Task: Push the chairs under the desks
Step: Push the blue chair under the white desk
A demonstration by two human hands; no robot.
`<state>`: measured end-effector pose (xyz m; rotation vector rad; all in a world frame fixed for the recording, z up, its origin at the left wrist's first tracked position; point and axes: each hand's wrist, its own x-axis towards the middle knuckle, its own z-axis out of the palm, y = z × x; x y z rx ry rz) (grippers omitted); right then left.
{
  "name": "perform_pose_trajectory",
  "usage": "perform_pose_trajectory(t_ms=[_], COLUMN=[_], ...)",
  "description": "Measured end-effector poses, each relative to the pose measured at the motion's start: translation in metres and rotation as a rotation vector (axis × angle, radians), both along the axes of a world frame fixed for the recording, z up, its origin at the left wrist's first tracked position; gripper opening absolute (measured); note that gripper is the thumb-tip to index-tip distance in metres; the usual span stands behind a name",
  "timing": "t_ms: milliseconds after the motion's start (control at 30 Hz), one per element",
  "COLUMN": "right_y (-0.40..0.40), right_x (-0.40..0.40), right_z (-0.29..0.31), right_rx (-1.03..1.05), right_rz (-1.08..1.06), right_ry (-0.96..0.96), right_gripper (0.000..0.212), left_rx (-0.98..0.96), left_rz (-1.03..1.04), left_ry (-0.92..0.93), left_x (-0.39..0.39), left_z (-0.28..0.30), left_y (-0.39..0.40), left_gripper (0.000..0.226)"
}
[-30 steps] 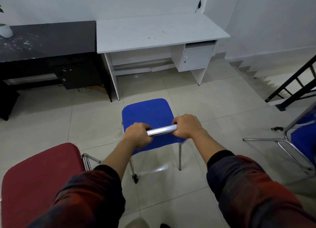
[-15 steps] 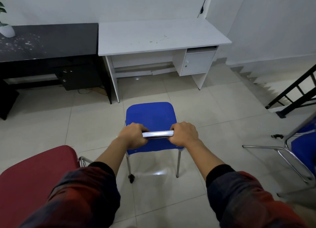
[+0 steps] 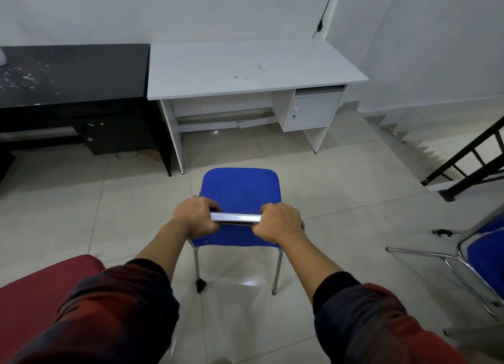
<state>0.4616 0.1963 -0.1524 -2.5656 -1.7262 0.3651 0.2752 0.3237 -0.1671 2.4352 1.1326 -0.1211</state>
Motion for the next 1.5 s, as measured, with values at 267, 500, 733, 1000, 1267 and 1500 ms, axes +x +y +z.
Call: perform_pose_trajectory(t_ms=[267, 500, 733, 1000, 1267, 1500], right_y=[0.037, 0.083, 0.122, 0.138, 0.159, 0.186], right_x=[0.008, 0.001, -0.008, -0.005, 0.005, 0.017], right_z=[0.0, 0.003, 0.004, 0.0, -0.002, -0.009], right_rx=[-0.088, -0.173, -0.3, -0.281, -0.201, -0.144], right_rz=[0.008, -0.055, -0.064, -0.024, -0.015, -0.048], right_ry=[0.023, 0.029, 0.055, 0.066, 0.06, 0.074], right_gripper=[0.028, 0.028, 0.035, 0.039, 0.034, 0.03], left_rx=[-0.024, -0.026, -0.02, -0.006, 0.004, 0.017], left_rz=[-0.017, -0.057, -0.087, -0.103, -0.095, -0.099], left_ry=[-0.011, -0.008, -0.016, -0.025, -0.043, -0.062], left_x=[0.007, 0.008, 0.001, -0.002, 0.007, 0.019], left_z=[-0.003, 0.001, 0.005, 0.0, -0.002, -0.005], left_y=[0.035, 0.084, 0.122, 0.143, 0.168, 0.199], left_gripper=[0.034, 0.034, 0.033, 0.033, 0.032, 0.028])
